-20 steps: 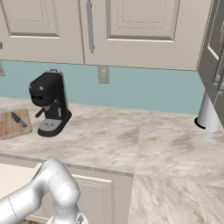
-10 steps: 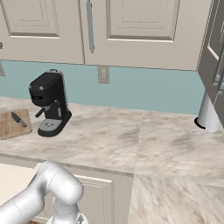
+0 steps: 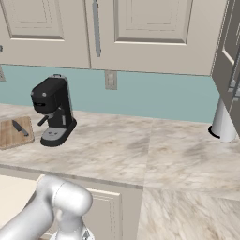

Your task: Open the drawer on the left and place the cutting tools on the cutting board.

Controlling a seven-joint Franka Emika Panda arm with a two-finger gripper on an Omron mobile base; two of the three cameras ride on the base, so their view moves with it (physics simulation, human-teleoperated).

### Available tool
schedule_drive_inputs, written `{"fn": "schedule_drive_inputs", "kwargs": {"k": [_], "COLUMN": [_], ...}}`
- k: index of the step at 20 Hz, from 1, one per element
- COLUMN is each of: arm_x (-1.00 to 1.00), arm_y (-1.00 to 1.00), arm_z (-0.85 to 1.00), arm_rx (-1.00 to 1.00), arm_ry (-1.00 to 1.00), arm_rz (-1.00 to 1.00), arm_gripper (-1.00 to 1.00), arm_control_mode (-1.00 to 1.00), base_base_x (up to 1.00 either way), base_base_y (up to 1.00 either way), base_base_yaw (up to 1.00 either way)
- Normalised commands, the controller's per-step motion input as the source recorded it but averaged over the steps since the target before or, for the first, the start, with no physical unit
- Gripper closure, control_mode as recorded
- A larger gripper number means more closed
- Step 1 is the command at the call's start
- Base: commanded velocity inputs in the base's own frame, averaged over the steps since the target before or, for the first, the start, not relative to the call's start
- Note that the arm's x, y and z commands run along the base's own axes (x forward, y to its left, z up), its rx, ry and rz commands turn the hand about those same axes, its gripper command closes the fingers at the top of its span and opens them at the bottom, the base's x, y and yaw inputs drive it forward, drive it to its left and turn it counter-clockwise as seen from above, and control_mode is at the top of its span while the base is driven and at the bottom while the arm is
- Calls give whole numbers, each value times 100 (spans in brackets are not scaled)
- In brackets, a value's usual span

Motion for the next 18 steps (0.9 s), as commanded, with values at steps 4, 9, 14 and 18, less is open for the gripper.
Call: {"fn": "schedule_drive_inputs", "kwargs": {"k": [4,9,14,18], "arm_x": [76,84,91,100], "arm_y": [-58,-46,-29,-13], "arm_z": [100,100,96,60], "arm_rx": [1,0,-1,-9], "arm_ry": [0,1,5,8], "arm_rz": [22,20,18,18], "arm_gripper": [100,100,100,100], "arm_control_mode": [-100,-100,-100,-100], "base_base_x": [0,0,0,0], "base_base_y": [0,0,0,0], "base_base_yaw": [0,0,0,0]}}
